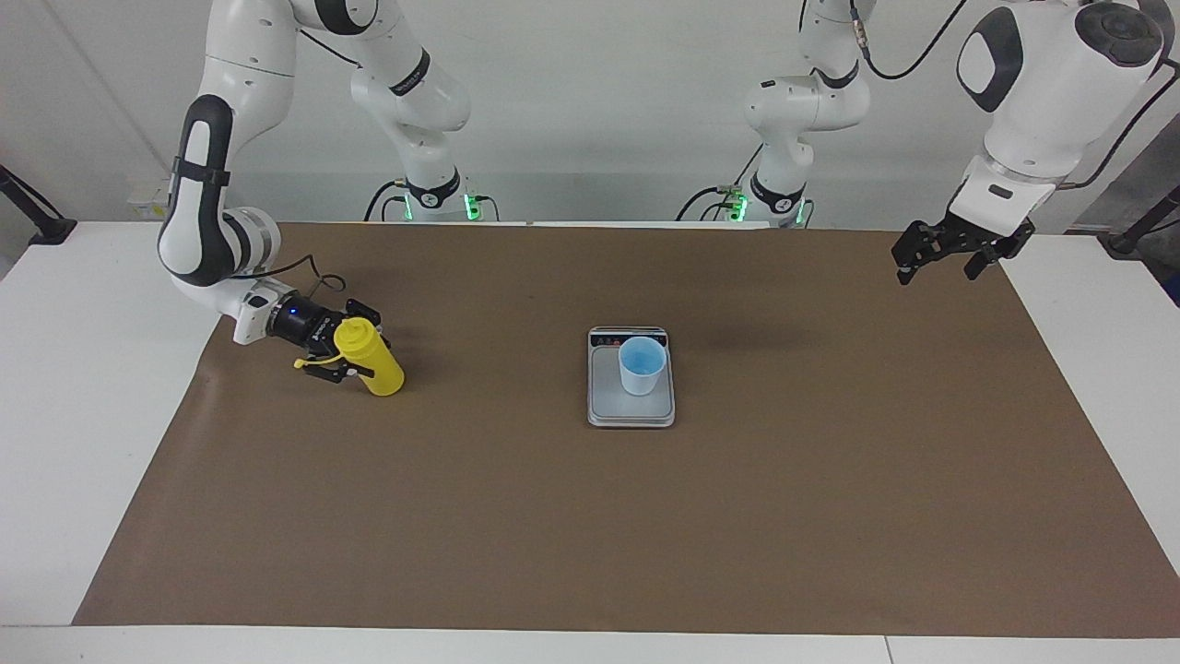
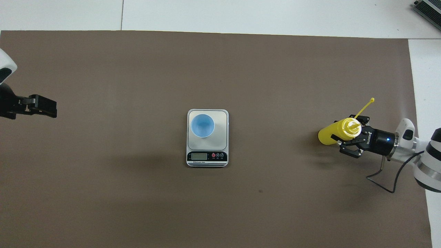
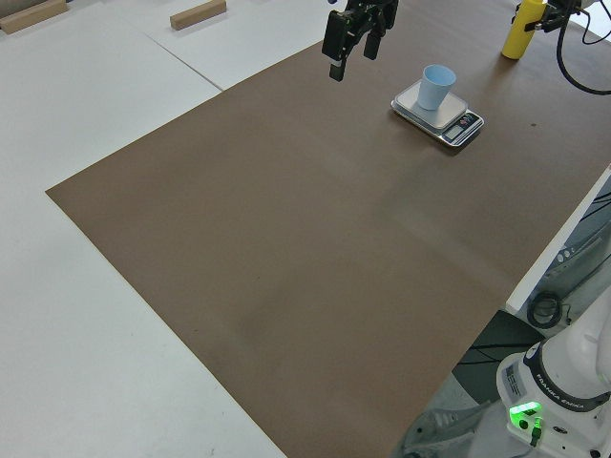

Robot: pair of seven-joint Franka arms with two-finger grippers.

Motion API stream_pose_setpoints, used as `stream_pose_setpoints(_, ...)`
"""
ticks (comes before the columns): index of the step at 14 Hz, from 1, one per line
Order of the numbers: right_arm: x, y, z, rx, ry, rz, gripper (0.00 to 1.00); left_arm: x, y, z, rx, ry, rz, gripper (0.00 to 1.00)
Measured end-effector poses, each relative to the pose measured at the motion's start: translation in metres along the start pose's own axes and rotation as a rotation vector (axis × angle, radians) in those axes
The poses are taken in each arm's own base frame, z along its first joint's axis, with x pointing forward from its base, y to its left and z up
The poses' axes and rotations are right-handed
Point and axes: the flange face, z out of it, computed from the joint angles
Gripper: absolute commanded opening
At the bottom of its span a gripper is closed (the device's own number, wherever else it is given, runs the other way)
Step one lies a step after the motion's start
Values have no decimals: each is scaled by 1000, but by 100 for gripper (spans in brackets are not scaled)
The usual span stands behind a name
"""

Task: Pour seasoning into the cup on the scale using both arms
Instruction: 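Close the right gripper around the yellow bottle and lift it, then carry the yellow bottle with the right gripper toward the blue cup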

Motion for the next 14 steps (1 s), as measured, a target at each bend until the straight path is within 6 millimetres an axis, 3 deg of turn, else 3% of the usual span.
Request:
stream_pose_setpoints(3, 6, 1, 9, 17, -2, -13, 11, 0, 0, 0, 0, 0, 0, 100)
stream_pose_setpoints(5, 20, 4, 20, 33, -9, -38, 10, 0, 0, 0, 0, 0, 0, 100)
stream_pose_setpoints(8, 67, 9, 41, -7, -93, -75, 10, 0, 0, 0, 0, 0, 0, 100)
stream_pose_setpoints(11, 110, -1, 78, -30, -165, -89, 10, 0, 0, 0, 0, 0, 0, 100)
stream_pose_setpoints(14, 124, -15, 132, -75, -282, -116, 10, 0, 0, 0, 0, 0, 0, 100)
